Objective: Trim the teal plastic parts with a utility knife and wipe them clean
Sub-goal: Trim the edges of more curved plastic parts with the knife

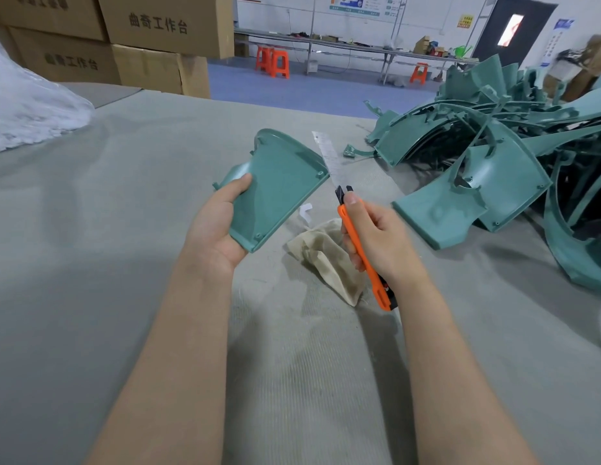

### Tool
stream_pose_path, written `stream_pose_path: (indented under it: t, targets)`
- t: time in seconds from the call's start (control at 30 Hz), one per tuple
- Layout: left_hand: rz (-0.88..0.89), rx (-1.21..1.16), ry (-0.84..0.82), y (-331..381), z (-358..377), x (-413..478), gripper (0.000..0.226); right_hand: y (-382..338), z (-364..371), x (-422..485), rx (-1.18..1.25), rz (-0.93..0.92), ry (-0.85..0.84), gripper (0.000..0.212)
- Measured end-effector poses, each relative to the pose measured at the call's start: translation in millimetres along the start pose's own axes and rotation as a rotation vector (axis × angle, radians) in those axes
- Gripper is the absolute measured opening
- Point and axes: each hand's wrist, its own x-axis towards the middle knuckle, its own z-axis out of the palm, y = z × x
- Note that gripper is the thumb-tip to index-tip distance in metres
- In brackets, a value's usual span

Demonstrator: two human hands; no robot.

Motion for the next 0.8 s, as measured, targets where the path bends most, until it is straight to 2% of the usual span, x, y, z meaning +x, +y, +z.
stream_pose_path:
  t: [0.17, 0.5, 0.7, 0.8]
  targets:
    - [0.004, -0.020, 0.011, -1, 0, 4, 0.012, -4, 9, -5, 0.041, 0.009, -0.098, 0.046]
    - [0.008, -0.077, 0.107, -1, -2, 9, 0.008, 1, 19, -3, -0.055, 0.007, -0.227, 0.043]
    - [0.017, -0.133, 0.113, -1, -2, 13, 0.019, -2, 22, -7, -0.087, 0.012, -0.285, 0.041]
    - [0.015, -0.206, 0.086, 1, -3, 13, 0.014, -4, 28, -9, -0.134, 0.002, -0.354, 0.039]
